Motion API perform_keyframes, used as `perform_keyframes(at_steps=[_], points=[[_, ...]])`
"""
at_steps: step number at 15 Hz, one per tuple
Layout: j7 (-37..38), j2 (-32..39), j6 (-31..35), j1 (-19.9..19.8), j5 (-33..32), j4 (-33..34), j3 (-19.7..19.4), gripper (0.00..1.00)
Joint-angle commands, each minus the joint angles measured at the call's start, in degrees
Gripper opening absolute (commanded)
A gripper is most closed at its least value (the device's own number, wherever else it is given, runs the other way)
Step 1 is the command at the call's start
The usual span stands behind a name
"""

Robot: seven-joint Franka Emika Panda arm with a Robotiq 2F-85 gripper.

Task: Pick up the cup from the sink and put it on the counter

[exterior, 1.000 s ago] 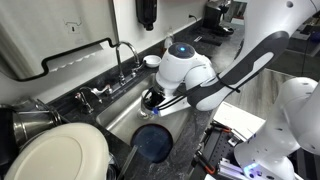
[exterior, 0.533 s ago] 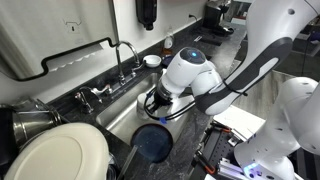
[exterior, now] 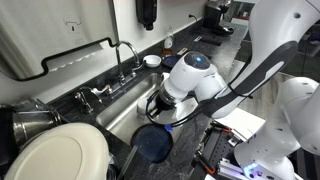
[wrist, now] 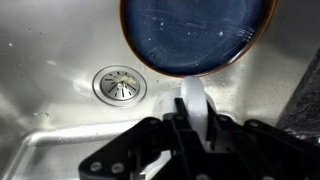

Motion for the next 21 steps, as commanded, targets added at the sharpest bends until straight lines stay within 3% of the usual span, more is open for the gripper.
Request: perform_keyframes(at_steps=[1,5,6,15,21], points=[[0.0,0.0,0.0,0.01,0.0,0.0,0.0,0.19],[0.0,0.0,0.01,0.03,0.0,0.0,-0.02,0.19],[0.0,0.0,0.01,0.03,0.0,0.0,-0.02,0.05],[-3.88,-3.48,-3.19,5.03,-2.0,0.06,3.1,0.05],[-14.67,-3.56,-7.84,10.75,0.68,1.72,3.48,0.05]])
